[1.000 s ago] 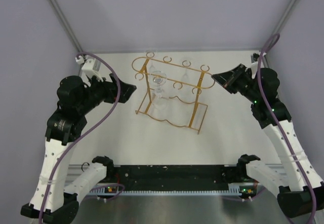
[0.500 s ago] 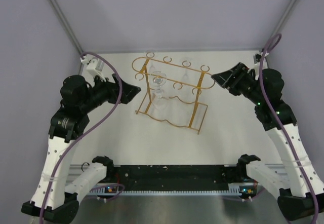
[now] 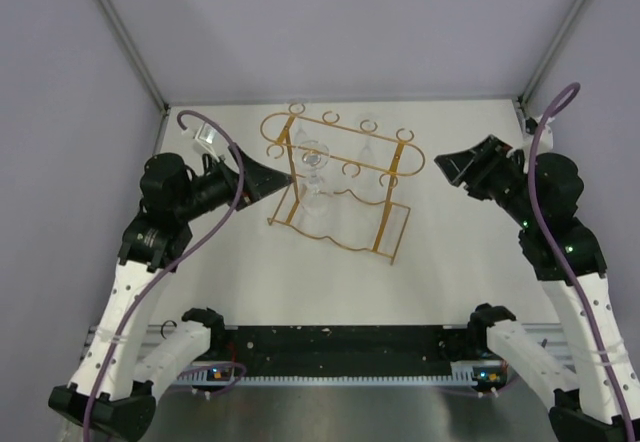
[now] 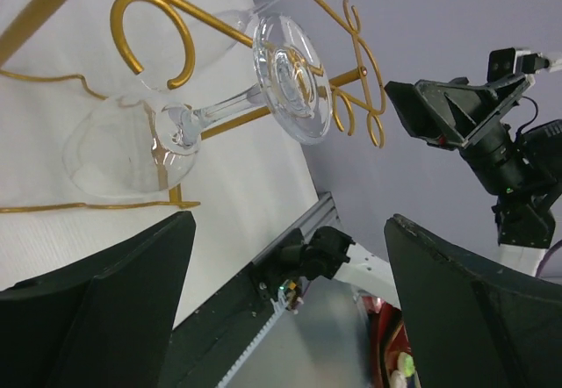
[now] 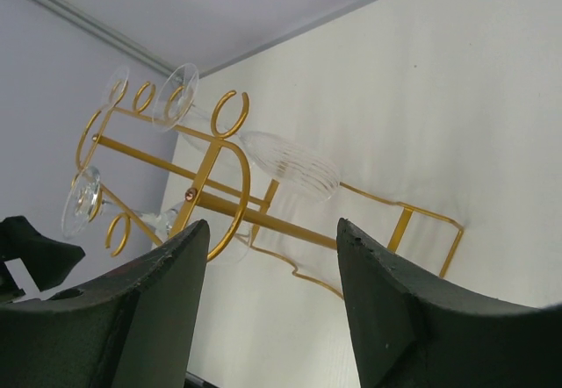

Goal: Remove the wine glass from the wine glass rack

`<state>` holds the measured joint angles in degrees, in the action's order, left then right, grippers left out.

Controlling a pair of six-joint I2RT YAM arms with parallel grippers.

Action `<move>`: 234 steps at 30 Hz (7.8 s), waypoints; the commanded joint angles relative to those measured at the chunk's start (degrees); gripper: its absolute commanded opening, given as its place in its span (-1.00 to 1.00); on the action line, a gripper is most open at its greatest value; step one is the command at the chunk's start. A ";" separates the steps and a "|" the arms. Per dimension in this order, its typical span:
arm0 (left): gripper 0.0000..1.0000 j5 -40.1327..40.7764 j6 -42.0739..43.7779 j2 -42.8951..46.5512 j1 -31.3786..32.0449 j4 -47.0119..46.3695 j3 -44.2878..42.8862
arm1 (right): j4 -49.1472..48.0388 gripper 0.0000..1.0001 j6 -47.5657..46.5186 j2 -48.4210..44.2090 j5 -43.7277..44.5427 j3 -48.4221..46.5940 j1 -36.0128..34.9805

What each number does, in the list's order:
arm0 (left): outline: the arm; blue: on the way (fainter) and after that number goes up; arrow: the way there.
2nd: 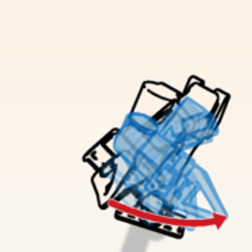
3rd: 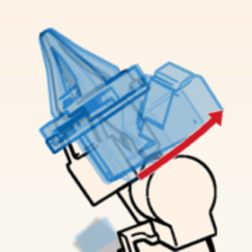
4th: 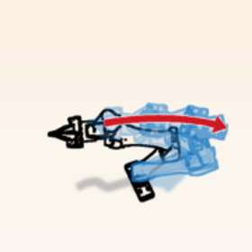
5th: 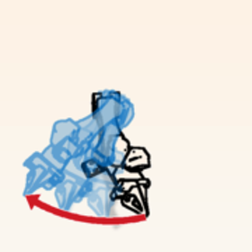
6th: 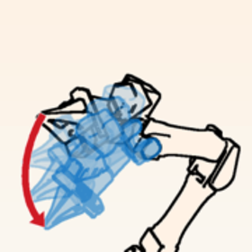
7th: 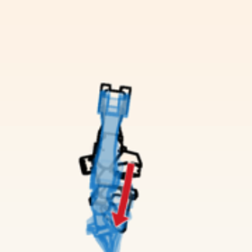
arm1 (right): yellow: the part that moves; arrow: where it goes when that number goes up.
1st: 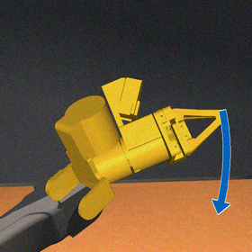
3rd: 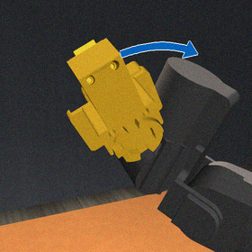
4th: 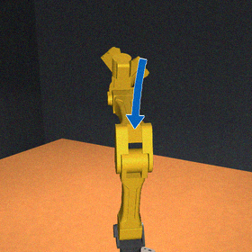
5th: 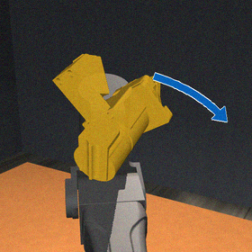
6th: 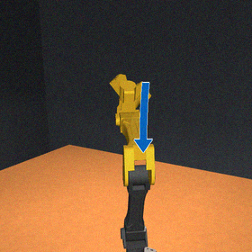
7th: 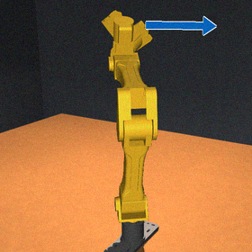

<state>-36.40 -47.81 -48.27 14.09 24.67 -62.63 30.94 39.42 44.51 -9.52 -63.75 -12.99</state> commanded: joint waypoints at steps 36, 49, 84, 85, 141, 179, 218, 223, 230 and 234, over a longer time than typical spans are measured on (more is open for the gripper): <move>-0.05 4.67 -22.41 -6.22 5.69 -21.77 4.27 | -1.23 0.04 0.57 -7.33 0.03 5.12 0.43; -0.27 6.26 -22.24 -7.01 5.86 -21.68 3.31 | -1.32 0.00 1.19 -8.56 0.03 6.00 0.43; -1.00 3.36 -23.38 -7.98 5.95 -21.85 1.64 | -2.20 -0.03 1.80 -9.71 -0.59 8.29 0.43; -1.00 3.01 -23.64 -7.80 5.95 -21.94 1.63 | -2.20 -0.03 1.89 -9.71 -0.59 8.37 0.51; -1.00 -0.25 -26.45 -4.99 4.81 -17.72 -3.64 | -1.58 -0.11 4.70 -11.29 -2.26 7.59 0.43; -1.00 -7.36 -20.48 14.96 4.81 -2.00 -2.05 | 3.95 0.10 9.53 -13.75 -31.96 6.35 0.51; -1.00 -27.32 -10.65 2.91 4.90 -49.09 -10.50 | -24.34 0.08 26.40 2.15 -33.99 -0.85 -18.38; -1.00 -28.11 -3.52 5.38 4.99 -49.62 -7.60 | -26.89 0.08 27.72 5.67 -30.39 -2.44 -22.07; -1.00 -29.60 0.61 3.89 4.99 -50.16 -7.24 | -33.22 0.14 30.37 8.66 -27.14 -3.93 -26.20; -1.00 -29.51 4.74 2.48 5.07 -47.61 -7.07 | -34.10 0.18 30.02 9.45 -25.38 -5.25 -28.57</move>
<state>-67.11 -49.32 -44.14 19.18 -20.51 -69.73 2.48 68.90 53.91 -37.54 -64.88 -39.13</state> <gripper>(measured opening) 0.103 0.589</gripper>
